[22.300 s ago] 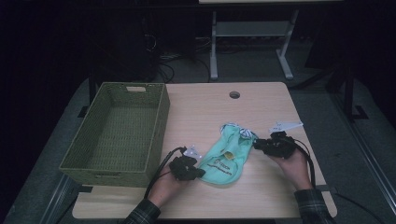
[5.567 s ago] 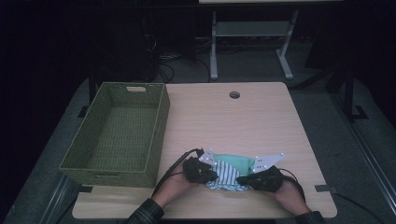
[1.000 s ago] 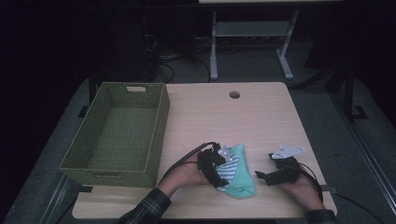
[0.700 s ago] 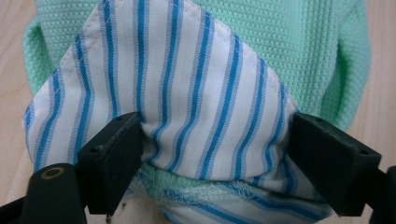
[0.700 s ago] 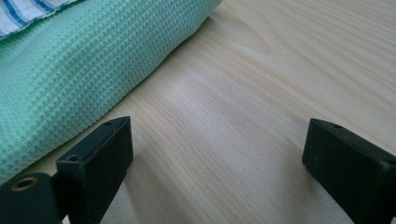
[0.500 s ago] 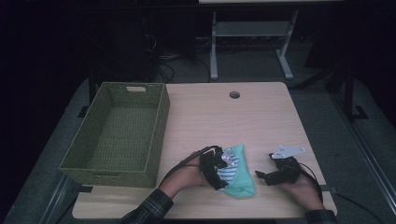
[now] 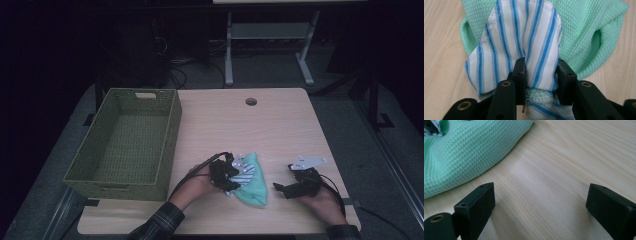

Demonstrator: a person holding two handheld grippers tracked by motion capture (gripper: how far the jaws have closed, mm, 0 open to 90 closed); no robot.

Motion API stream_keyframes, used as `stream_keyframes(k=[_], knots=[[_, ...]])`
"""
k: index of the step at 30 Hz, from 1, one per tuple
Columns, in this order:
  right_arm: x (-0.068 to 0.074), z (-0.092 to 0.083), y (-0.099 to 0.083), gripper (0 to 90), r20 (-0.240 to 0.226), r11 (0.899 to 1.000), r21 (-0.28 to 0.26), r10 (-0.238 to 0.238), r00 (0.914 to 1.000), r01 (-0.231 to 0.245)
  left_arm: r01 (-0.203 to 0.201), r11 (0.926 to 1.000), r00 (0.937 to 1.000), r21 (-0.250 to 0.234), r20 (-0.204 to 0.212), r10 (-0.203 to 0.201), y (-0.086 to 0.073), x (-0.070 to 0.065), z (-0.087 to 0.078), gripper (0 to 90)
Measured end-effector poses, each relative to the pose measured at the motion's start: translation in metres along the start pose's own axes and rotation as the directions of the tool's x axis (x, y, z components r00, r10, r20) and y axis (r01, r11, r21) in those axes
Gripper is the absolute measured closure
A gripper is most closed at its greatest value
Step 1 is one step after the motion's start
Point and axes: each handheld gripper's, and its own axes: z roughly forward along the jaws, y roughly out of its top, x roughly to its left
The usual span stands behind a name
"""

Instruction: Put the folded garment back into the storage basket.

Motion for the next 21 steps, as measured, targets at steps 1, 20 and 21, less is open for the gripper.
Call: stream_keyframes(k=[1, 20, 21], knots=[[0.000, 0.000, 0.000, 8.3, 0.000, 1.000, 0.000, 0.001, 1.0000, -0.001, -0.001, 1.0000, 1.0000, 0.004, 0.003, 0.001, 0.000, 0.001, 0.000, 66.7], [0.000, 0.000, 0.000, 8.3, 0.003, 1.000, 0.000, 0.003, 1.0000, -0.003, 0.113, 0.9930, 0.9906, -0.035, 0.082, -0.110, -0.001, 0.008, -0.019, 68.0], [0.000, 0.000, 0.000, 8.3, 0.003, 1.000, 0.000, 0.003, 1.0000, -0.003, 0.115, 0.9927, 0.9904, -0.038, 0.082, -0.111, -0.001, 0.009, -0.021, 68.0]])
